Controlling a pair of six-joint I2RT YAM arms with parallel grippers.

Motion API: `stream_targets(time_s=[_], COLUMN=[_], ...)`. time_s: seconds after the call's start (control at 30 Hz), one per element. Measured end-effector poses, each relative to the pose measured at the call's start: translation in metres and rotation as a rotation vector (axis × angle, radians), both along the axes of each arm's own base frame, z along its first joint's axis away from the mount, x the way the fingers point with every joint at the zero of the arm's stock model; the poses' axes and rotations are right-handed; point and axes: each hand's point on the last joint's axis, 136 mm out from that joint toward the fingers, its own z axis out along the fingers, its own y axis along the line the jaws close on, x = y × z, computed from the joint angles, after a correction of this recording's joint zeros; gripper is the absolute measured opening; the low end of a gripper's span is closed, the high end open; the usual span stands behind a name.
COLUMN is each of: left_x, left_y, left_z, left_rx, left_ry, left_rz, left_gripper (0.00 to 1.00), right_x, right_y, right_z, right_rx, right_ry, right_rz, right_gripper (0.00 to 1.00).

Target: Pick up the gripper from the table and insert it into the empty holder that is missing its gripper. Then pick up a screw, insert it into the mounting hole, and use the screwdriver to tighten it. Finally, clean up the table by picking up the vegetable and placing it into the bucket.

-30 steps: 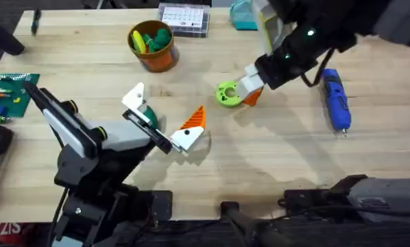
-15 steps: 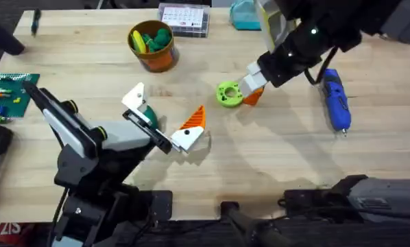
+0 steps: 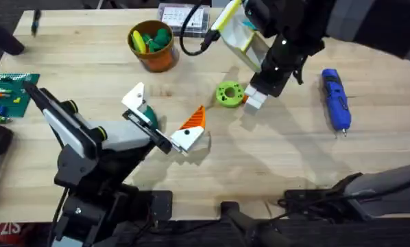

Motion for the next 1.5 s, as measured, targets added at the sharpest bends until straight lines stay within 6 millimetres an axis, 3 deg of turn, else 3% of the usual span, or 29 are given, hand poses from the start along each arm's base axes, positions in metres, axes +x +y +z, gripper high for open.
stream_targets(time_s=[0.4,0.53,0.6,0.7,1.0,1.5], left_x=[0.000,0.000,0.000,0.000,0.000,0.000], left_y=[0.000,0.000,0.000,0.000,0.000,0.000], left_z=[0.000,0.000,0.000,0.000,0.000,0.000], left_rx=[0.000,0.000,0.000,0.000,0.000,0.000], left_ry=[0.000,0.000,0.000,0.000,0.000,0.000], left_rz=[0.000,0.000,0.000,0.000,0.000,0.000], left_gripper=[0.993,0.993,0.993,0.993,0.993,0.993], right_x=[0.005,0.008,0.008,0.009,0.018,0.014], right_y=[0.003,0.005,0.005,0.003,-0.003,0.003], right_z=[-0.020,-0.019,-0.019,-0.019,-0.019,-0.019], right_rx=[-0.025,-0.020,-0.020,-0.020,-0.008,0.029], right_ry=[0.037,0.026,0.026,0.025,0.006,0.028], right_rz=[0.090,0.101,0.105,0.098,0.069,0.073], right_gripper=[0.944,0.867,0.771,0.703,0.654,0.552])
